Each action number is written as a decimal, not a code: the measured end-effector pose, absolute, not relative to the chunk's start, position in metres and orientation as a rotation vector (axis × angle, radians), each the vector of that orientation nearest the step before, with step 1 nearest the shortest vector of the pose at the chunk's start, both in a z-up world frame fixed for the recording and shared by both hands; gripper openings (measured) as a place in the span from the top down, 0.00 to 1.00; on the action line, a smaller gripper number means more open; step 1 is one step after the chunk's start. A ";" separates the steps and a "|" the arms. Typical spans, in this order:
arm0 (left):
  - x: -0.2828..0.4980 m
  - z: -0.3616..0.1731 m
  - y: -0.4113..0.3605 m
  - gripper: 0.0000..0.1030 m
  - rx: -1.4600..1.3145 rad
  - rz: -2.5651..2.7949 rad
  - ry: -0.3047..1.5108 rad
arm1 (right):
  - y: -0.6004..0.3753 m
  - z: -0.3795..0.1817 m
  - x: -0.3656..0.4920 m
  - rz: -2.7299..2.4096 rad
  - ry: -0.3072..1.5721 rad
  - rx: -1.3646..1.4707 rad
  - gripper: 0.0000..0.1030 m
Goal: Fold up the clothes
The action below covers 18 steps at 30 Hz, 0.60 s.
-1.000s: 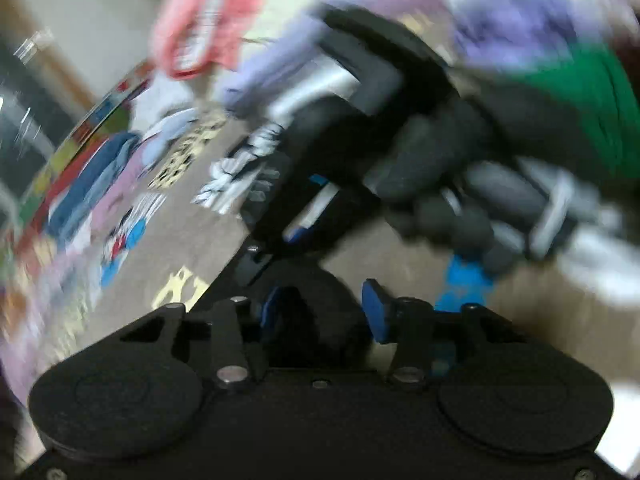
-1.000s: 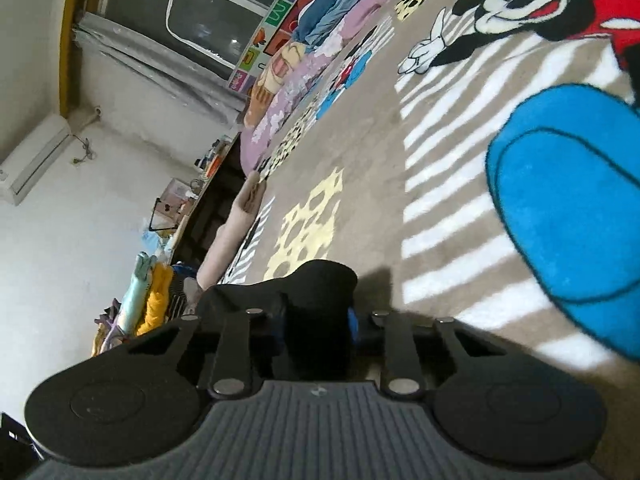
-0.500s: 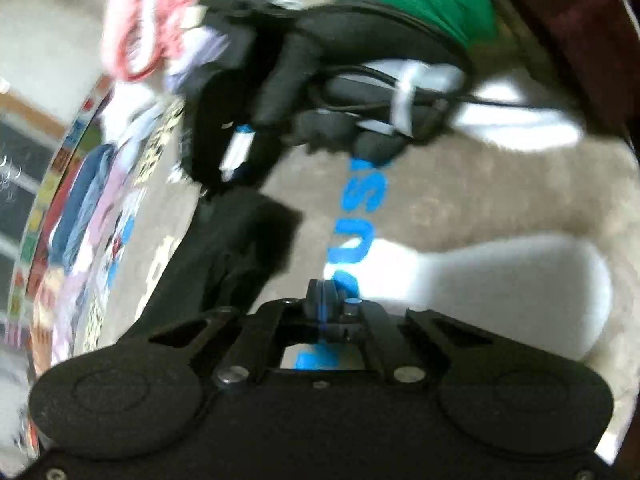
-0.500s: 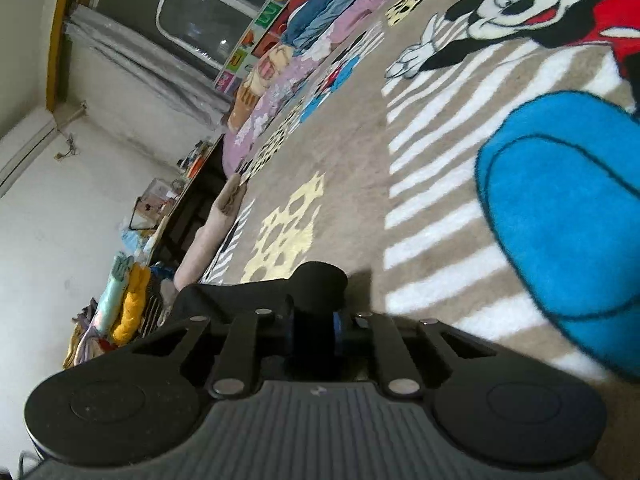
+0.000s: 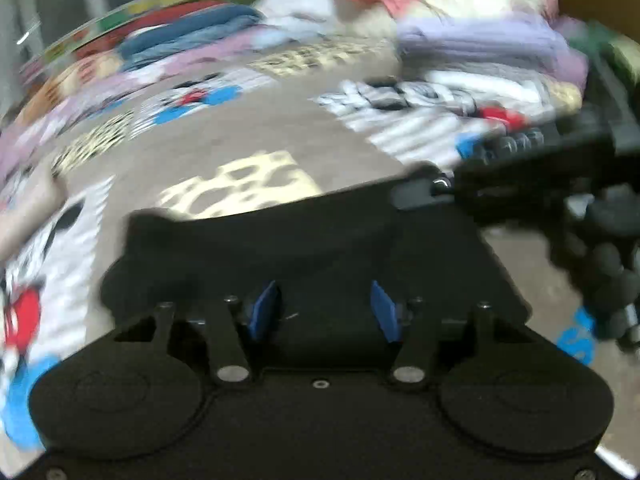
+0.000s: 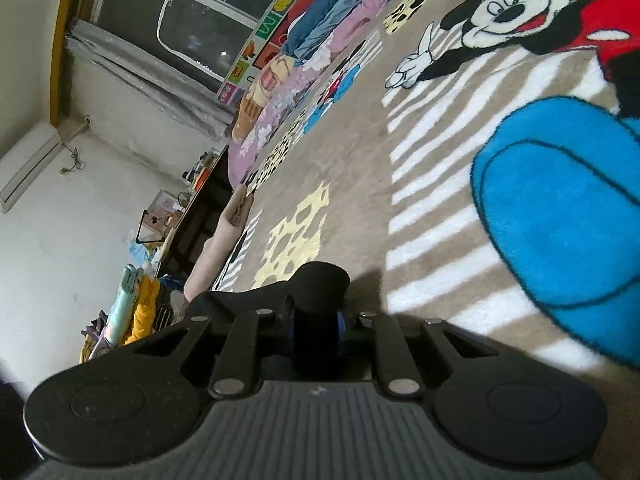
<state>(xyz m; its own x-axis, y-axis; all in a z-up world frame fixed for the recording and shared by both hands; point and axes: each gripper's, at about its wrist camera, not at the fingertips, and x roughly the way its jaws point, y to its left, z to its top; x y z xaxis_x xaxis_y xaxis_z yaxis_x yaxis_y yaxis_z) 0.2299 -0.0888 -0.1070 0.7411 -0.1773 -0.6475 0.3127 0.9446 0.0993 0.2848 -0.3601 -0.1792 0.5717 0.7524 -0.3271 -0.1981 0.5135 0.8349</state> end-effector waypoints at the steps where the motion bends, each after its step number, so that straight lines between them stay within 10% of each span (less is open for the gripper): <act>1: 0.223 -0.102 -0.079 0.48 0.203 -0.211 0.664 | -0.360 -0.180 0.285 0.642 0.760 0.842 0.82; 4: 0.210 -0.092 -0.053 0.73 0.134 -0.114 0.630 | -0.359 -0.181 0.286 0.644 0.763 0.844 0.82; 12: 0.245 -0.093 -0.086 0.72 0.289 -0.155 0.546 | -0.361 -0.180 0.283 0.644 0.742 0.857 0.81; 14: 0.264 -0.101 -0.052 0.93 0.249 -0.060 0.581 | -0.361 -0.180 0.283 0.636 0.742 0.860 0.82; 18: 0.266 -0.081 0.001 0.94 0.100 0.029 0.560 | -0.359 -0.180 0.284 0.631 0.746 0.852 0.82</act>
<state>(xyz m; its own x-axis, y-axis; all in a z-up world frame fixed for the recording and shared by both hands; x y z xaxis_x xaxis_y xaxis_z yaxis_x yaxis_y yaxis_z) 0.2663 0.0007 -0.0814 0.8470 0.0544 -0.5287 0.0001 0.9947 0.1024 0.2843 -0.3593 -0.1800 0.5862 0.7440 -0.3207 -0.1926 0.5125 0.8368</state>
